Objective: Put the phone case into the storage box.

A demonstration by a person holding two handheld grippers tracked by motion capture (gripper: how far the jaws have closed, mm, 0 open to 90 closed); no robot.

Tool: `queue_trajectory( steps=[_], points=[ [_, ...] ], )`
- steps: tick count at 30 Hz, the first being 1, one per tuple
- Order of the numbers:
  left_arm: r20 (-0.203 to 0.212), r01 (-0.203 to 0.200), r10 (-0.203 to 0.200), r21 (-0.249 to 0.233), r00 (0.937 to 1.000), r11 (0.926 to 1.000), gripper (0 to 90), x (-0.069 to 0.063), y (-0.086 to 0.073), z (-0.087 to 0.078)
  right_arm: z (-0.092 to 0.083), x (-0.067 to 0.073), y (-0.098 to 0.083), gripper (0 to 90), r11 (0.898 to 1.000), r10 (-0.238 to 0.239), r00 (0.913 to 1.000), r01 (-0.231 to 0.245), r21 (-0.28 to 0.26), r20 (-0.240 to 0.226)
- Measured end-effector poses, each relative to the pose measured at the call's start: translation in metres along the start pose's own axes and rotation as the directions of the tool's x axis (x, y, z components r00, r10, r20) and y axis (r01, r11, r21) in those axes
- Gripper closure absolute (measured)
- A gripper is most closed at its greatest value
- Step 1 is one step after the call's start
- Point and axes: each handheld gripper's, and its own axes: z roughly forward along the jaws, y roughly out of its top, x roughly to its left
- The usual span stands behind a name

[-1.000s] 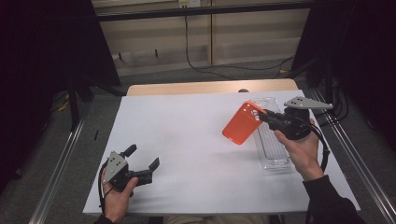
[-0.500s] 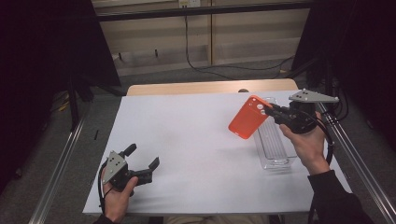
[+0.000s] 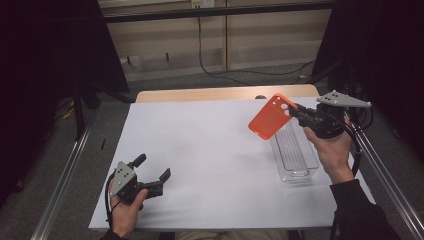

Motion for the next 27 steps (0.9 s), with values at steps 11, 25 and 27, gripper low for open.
queue_trajectory(
  steps=[11,25,27],
  points=[
    [-0.008,0.028,-0.028,0.007,0.9996,0.9996,2.2,0.002,-0.001,0.0,0.0,-0.009,0.005,80.9,0.998,0.008,0.9988,-0.006,-0.055,0.048],
    [-0.013,0.022,-0.022,0.01,0.9997,0.9997,2.2,0.002,-0.001,0.0,0.001,-0.026,0.015,80.8,0.997,0.01,0.9968,-0.004,-0.075,0.079],
    [-0.014,0.026,-0.026,0.008,0.9996,0.9996,2.2,0.002,-0.001,0.0,0.002,-0.029,0.017,80.9,0.997,0.008,0.9966,-0.001,-0.078,0.082]
  ],
)
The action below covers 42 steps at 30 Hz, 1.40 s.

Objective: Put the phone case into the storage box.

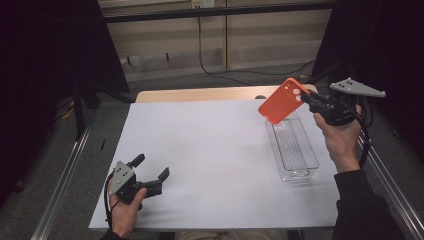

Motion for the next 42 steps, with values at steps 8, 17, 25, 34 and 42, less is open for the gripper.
queue_trajectory(
  steps=[8,17,25,34,42],
  points=[
    [0.003,-0.008,0.007,0.005,1.0,1.0,2.2,0.0,0.0,0.0,0.002,-0.01,0.005,80.9,1.0,-0.004,0.9998,0.004,-0.004,0.021],
    [0.006,-0.005,0.005,0.009,1.0,0.9999,2.2,0.0,0.0,0.0,0.007,-0.021,0.007,80.8,0.999,-0.026,0.999,0.024,0.032,0.036],
    [0.006,-0.007,0.007,0.01,1.0,0.9999,2.2,0.0,0.0,0.0,0.014,-0.03,0.004,80.8,0.998,-0.034,0.9976,0.031,0.049,0.061],
    [0.006,-0.009,0.008,0.008,0.9999,0.9999,2.2,-0.001,0.001,0.001,0.024,-0.036,0.004,80.8,0.995,-0.059,0.9959,0.053,0.084,0.069],
    [0.006,-0.012,0.012,0.01,0.9999,0.9999,2.2,-0.001,0.0,0.0,0.035,-0.041,-0.002,80.8,0.991,-0.078,0.9945,0.07,0.116,0.07]
  ],
)
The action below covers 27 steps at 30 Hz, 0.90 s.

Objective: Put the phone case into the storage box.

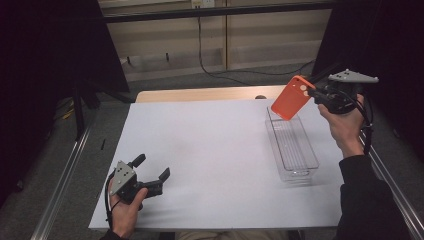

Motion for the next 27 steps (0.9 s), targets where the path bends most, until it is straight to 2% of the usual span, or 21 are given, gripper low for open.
queue_trajectory(
  steps=[11,15,21,27],
  points=[
    [0.0,-0.004,0.004,0.007,1.0,1.0,2.4,0.0,0.0,0.0,0.007,-0.004,0.0,80.8,0.999,-0.04,0.9991,0.041,0.03,-0.009],
    [-0.001,-0.005,0.005,0.007,1.0,1.0,2.4,0.0,0.0,0.0,0.01,-0.005,0.001,80.9,0.998,-0.04,0.9992,0.04,0.044,-0.01],
    [0.003,-0.01,0.01,0.014,0.9999,0.9998,2.4,0.0,-0.001,0.0,0.02,-0.003,0.0,80.8,0.995,-0.071,0.9974,0.072,0.068,-0.014],
    [0.002,-0.012,0.012,0.014,0.9999,0.9998,2.4,0.0,-0.001,0.0,0.033,-0.002,0.002,80.8,0.988,-0.117,0.9929,0.119,0.104,-0.022]
  ],
)
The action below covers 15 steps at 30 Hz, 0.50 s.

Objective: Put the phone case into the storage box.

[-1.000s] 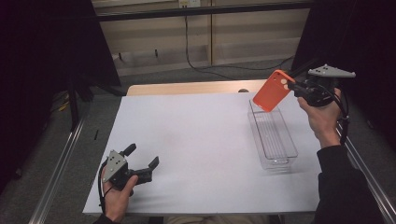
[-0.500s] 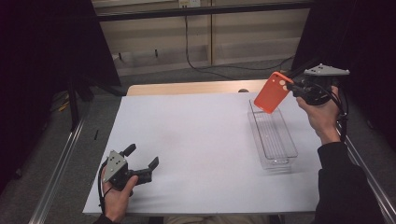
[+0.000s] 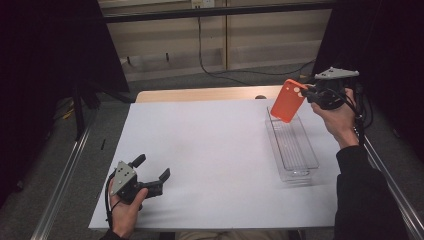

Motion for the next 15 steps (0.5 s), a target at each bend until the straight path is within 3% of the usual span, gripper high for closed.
queue_trajectory(
  steps=[15],
  points=[
    [-0.012,-0.002,0.002,-0.001,0.9999,1.0,2.4,0.0,0.0,0.0,0.019,0.002,0.0,80.8,0.997,-0.059,0.9982,0.059,0.044,0.002]
  ],
)
